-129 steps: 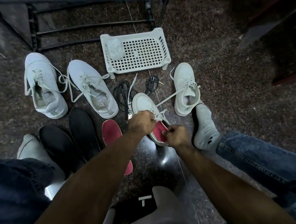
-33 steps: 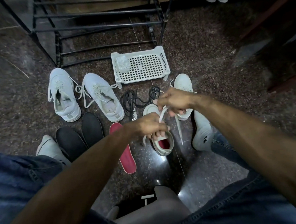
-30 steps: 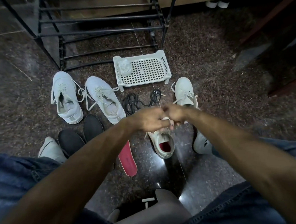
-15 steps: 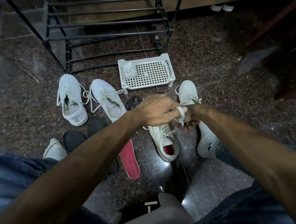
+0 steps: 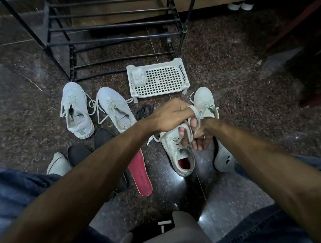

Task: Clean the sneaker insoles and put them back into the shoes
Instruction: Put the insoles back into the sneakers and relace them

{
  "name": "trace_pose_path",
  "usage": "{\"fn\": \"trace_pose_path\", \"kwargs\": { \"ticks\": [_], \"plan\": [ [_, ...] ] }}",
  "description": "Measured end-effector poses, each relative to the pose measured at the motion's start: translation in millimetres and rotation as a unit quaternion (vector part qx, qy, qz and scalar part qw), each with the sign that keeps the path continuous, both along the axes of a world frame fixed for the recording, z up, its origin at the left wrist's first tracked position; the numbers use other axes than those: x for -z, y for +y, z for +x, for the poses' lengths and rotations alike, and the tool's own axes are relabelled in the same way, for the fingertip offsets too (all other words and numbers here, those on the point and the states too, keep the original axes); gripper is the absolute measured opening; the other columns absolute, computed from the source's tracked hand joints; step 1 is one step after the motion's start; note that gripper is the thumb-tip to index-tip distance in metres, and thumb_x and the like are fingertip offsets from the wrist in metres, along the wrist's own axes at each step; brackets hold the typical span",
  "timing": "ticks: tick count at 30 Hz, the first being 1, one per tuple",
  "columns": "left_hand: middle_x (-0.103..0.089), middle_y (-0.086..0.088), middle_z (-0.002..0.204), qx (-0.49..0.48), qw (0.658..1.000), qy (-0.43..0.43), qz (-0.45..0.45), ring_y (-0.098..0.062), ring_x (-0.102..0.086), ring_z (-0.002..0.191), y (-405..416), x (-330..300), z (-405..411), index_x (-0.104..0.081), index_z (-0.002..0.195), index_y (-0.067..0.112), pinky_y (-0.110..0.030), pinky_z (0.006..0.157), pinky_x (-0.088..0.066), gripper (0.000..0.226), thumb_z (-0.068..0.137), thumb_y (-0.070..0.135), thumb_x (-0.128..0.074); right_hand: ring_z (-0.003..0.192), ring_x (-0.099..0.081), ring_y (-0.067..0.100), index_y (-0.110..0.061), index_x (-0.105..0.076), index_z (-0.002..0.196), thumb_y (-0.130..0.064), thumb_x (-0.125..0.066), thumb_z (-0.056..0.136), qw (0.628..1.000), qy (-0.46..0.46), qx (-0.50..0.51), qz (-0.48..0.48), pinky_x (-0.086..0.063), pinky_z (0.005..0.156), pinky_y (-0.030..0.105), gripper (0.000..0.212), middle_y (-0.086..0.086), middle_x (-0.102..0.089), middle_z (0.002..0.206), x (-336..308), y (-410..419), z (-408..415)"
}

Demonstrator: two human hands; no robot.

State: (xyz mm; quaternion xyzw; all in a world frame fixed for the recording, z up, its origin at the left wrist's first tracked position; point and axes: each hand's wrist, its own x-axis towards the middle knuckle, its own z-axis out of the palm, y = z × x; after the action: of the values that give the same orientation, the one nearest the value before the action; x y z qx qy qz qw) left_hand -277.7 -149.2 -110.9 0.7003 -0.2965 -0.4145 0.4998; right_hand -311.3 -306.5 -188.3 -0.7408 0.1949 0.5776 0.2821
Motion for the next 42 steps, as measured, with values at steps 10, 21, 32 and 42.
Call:
{"fn": "trace_pose_path", "kwargs": {
  "ticks": [10,21,32,42],
  "plan": [
    [-0.063,0.013,0.049,0.019,0.998,-0.047,0.025,-0.016,-0.049,0.043,1.9,-10.9,-0.4,-0.068,0.075,-0.004,-0.02,0.049,-0.041,0.043,0.103,0.017,-0.044,0.05,-0.055,0.015,0.002,-0.057,0.085,-0.005,-0.036,0.098,0.993,-0.096,0.07,0.004,-0.047,0.06,0.03,0.025,0.014,-0.059,0.071,-29.8,-1.6,3.6],
    [-0.071,0.004,0.075,-0.109,0.991,-0.075,-0.033,-0.011,-0.059,0.061,14.1,1.8,15.9,-0.076,0.076,0.013,-0.015,0.056,-0.044,0.039,0.101,0.024,-0.049,0.068,-0.062,0.019,-0.01,-0.061,0.098,0.006,-0.033,0.093,0.93,-0.212,0.291,0.079,-0.055,0.072,0.04,0.034,0.008,-0.06,0.086,-22.1,-41.4,26.4],
    [-0.058,-0.023,0.063,-0.256,0.964,0.029,-0.067,-0.024,-0.052,0.041,-22.0,4.7,41.1,-0.067,0.082,-0.004,-0.025,0.039,-0.04,0.042,0.102,0.023,-0.043,0.048,-0.054,0.01,-0.004,-0.064,0.105,0.024,-0.04,0.081,0.948,-0.222,0.084,0.215,-0.042,0.043,0.021,0.045,0.008,-0.073,0.09,-31.4,-30.6,41.4],
    [-0.066,-0.009,0.099,-0.389,0.91,0.143,0.005,-0.027,-0.071,0.075,-15.7,34.5,56.2,-0.062,0.114,0.009,-0.04,0.073,-0.061,0.037,0.102,0.039,-0.043,0.04,-0.045,0.006,0.005,-0.064,0.103,-0.018,-0.066,0.091,0.963,-0.221,0.052,0.144,-0.033,0.034,0.016,0.026,0.01,-0.075,0.092,-35.7,-30.8,56.8]
  ]
}}
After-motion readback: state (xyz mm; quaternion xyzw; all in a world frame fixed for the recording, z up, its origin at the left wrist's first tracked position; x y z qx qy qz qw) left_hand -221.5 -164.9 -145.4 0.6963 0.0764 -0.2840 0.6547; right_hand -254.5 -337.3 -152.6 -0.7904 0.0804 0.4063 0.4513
